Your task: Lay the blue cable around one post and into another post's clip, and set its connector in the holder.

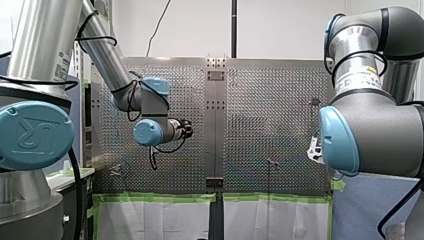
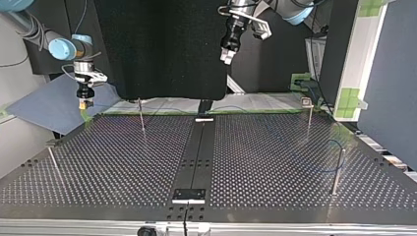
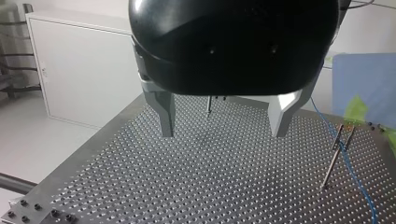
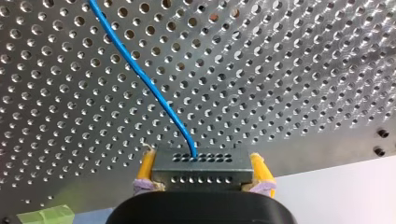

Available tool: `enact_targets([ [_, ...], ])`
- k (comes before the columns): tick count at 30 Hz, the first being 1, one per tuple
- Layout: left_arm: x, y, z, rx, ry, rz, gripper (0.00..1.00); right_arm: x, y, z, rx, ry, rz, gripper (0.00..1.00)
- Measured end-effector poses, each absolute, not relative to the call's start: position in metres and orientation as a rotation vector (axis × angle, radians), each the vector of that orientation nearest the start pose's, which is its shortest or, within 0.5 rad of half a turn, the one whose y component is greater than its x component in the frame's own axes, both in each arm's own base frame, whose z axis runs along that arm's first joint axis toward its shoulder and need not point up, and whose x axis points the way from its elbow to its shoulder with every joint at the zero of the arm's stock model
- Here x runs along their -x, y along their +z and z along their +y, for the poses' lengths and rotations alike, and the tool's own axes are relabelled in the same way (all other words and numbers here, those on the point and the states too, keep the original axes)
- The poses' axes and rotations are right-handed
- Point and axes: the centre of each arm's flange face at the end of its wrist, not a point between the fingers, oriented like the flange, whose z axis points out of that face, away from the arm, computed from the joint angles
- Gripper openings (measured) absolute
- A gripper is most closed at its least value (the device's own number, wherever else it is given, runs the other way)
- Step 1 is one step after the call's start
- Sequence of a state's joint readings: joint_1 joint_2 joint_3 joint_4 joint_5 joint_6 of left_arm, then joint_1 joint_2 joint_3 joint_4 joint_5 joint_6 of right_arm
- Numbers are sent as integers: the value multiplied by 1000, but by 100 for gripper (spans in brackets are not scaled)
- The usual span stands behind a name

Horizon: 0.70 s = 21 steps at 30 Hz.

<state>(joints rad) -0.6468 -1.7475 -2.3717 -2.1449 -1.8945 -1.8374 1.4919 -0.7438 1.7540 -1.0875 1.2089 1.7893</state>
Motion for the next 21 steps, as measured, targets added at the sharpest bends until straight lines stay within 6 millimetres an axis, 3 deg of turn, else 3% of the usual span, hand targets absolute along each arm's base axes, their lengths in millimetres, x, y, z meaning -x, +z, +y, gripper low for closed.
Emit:
enact_targets([
  [21,-250,157,-315,-41,-465,1581,100,-120,106,-634,-1257,1603,-1201,0],
])
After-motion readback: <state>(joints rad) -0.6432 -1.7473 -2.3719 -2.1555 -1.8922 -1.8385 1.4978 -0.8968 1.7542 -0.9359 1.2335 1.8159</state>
